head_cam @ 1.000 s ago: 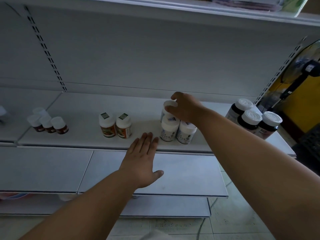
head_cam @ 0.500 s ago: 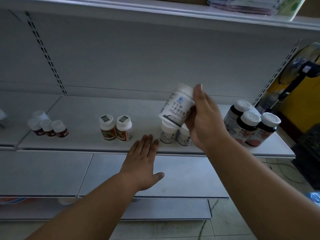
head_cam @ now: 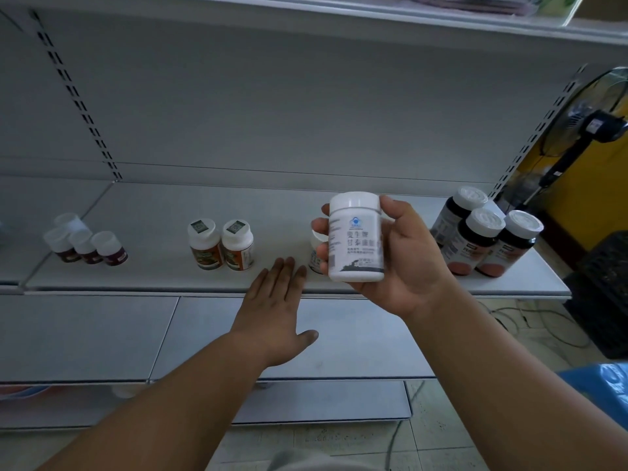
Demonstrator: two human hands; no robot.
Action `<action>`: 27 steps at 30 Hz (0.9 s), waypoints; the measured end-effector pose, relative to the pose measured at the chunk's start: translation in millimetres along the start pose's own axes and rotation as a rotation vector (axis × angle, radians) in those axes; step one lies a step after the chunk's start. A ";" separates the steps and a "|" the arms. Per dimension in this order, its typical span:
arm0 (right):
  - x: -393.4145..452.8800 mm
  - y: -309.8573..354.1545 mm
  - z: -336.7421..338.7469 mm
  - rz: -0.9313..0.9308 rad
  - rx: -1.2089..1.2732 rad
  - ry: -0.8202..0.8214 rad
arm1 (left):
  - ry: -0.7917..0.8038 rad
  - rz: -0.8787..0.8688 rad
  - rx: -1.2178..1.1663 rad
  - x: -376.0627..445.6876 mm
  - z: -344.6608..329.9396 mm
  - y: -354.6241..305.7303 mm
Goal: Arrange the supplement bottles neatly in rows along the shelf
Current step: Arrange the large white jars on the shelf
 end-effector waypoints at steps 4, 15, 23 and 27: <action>-0.6 -6.1 6.1 -0.009 -0.019 0.028 | 0.004 -0.003 -0.003 1.1 -1.4 -0.6; -5.5 -13.7 9.3 -0.099 -0.036 0.039 | -0.013 -0.006 0.002 1.6 -2.1 0.1; -7.9 -17.0 6.2 -0.161 -0.033 0.102 | -0.016 -0.014 0.001 2.8 -4.5 0.7; -7.3 -20.9 10.4 -0.140 -0.067 0.115 | -0.019 -0.017 0.021 1.7 -3.7 0.5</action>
Point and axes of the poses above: each hand's wrist, its own x-axis towards the middle knuckle, its own z-axis out of the back of the hand, y = z × x, the point moved 5 cm from there along x, towards the middle knuckle, and after that the axes turned 4 degrees about -x, right-handed, at the moved point
